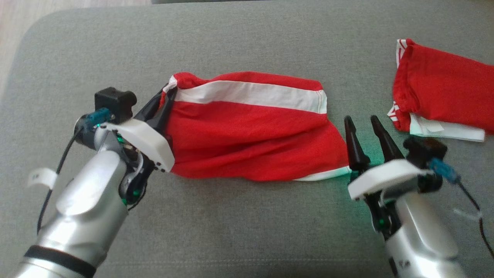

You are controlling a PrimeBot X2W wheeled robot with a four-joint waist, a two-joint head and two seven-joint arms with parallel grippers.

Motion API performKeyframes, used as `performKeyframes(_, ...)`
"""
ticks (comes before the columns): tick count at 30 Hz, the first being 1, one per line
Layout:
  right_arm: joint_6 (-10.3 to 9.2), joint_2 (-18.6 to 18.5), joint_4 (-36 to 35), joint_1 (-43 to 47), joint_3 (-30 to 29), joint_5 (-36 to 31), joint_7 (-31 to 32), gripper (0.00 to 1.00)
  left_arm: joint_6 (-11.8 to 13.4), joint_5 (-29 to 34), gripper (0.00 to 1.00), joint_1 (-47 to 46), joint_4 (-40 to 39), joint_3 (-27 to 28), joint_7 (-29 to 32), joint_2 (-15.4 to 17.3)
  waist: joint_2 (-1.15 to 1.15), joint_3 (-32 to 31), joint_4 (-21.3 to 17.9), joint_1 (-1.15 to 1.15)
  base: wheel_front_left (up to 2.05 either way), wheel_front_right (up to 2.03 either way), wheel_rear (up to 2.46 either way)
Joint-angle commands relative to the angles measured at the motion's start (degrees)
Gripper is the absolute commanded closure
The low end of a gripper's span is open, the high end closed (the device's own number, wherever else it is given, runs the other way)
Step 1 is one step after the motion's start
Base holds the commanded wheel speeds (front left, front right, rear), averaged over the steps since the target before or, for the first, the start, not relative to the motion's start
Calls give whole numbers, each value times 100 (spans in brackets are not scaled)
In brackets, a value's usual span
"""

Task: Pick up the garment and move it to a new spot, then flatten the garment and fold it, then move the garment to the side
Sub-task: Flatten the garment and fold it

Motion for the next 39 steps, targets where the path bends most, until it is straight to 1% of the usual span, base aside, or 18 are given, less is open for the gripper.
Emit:
performKeyframes(1,12,-9,-11,-431,190,103,146,0,79,4,100,-111,-269,259,-126,154,0,-10,41,0,0,0,0)
performKeyframes(8,12,-9,888,-1208,475,566,753,0,197,96,100,18,-663,239,-247,133,0,79,170,0,0,0,0)
performKeyframes(13,12,-9,1415,-1601,522,656,863,0,229,99,100,34,-780,214,-253,104,0,141,237,0,0,0,0)
performKeyframes(22,12,-9,2418,-2240,679,796,755,0,236,126,100,-57,-896,105,-200,47,0,273,331,0,0,0,0)
performKeyframes(35,12,-9,3015,-2624,1158,1190,576,0,199,107,100,-180,-856,42,-202,24,0,366,379,0,0,0,0)
performKeyframes(36,12,-9,3042,-2641,1194,1224,563,31,198,105,100,-186,-847,40,-205,24,0,366,383,0,0,0,0)
performKeyframes(37,12,-9,3064,-2657,1230,1259,548,76,197,102,100,-190,-837,39,-208,25,0,366,385,0,0,0,0)
performKeyframes(38,12,-9,3082,-2671,1268,1291,531,100,196,100,100,-194,-828,39,-211,26,0,366,388,0,0,0,0)
performKeyframes(39,12,-9,3101,-2684,1304,1320,512,100,197,98,100,-197,-817,38,-214,29,0,365,389,0,0,0,0)
